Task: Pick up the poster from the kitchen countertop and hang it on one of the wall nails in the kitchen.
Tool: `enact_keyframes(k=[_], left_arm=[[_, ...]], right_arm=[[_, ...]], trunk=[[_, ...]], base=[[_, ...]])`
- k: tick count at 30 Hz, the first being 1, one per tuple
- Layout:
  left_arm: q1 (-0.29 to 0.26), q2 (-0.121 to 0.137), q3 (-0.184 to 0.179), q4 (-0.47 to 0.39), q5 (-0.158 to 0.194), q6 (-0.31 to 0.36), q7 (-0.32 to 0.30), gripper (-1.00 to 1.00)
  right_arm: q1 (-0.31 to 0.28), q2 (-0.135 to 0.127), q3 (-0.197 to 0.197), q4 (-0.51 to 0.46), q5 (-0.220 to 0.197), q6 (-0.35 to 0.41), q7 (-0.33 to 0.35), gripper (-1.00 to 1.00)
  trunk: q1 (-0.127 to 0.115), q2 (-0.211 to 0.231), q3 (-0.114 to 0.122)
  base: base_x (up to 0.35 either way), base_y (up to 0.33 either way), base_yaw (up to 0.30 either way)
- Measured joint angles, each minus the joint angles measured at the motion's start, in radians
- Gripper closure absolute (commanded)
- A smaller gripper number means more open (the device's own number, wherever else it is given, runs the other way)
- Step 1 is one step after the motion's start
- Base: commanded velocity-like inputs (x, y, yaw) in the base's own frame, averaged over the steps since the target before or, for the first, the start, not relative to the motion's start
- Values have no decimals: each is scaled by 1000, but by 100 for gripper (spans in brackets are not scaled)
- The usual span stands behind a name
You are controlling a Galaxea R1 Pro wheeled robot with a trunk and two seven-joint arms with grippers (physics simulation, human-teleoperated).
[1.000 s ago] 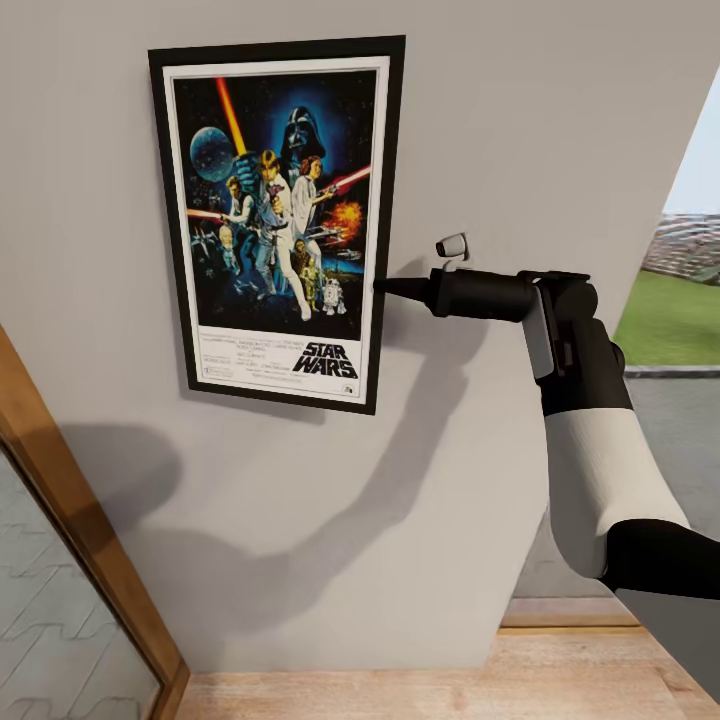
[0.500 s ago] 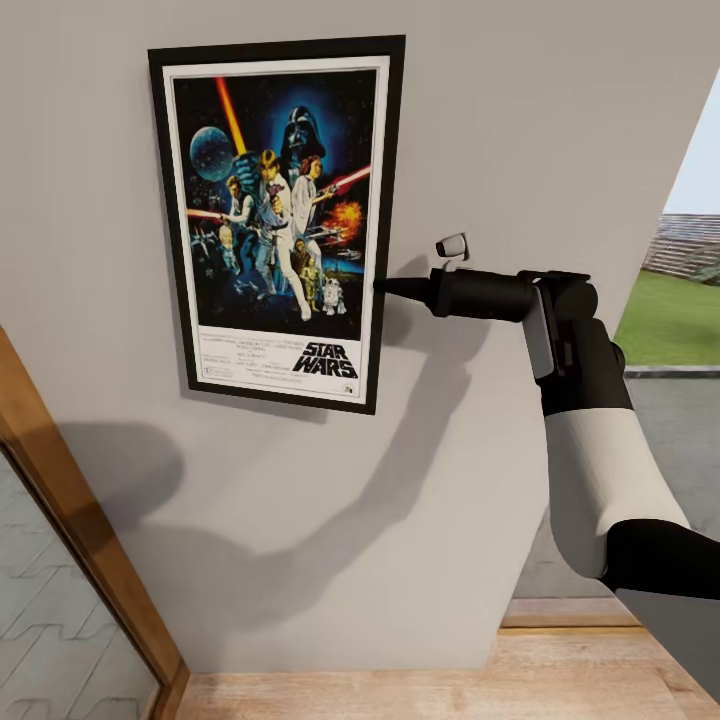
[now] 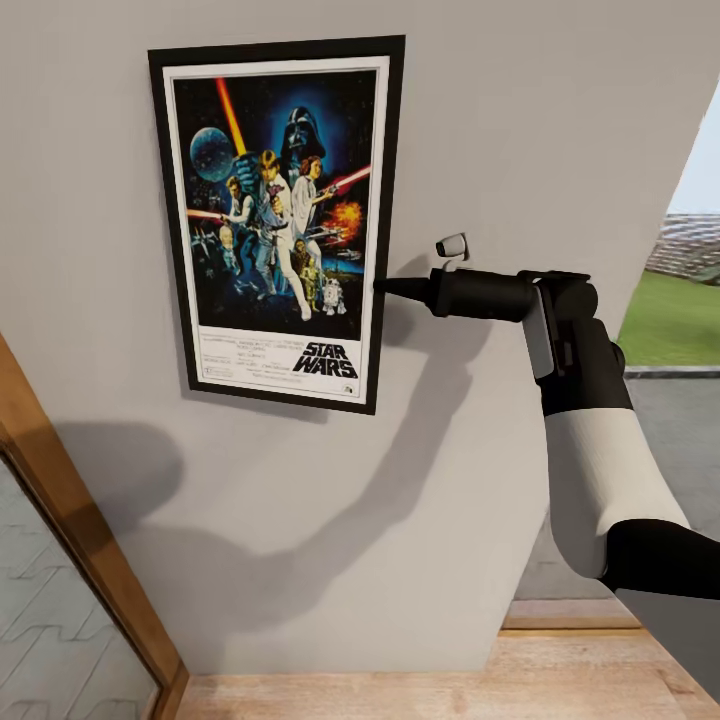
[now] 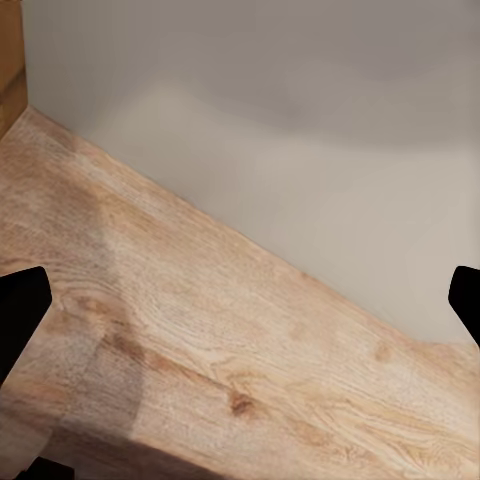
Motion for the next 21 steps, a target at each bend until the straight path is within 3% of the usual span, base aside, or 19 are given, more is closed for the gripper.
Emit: enact_keyframes(k=[21], left_arm=[[0, -2, 2, 0, 1, -1, 0, -100]], right_arm=[[1, 0, -2, -4, -1, -3, -2, 100]], trunk=[[0, 0, 0]], base=[[6, 0, 0]])
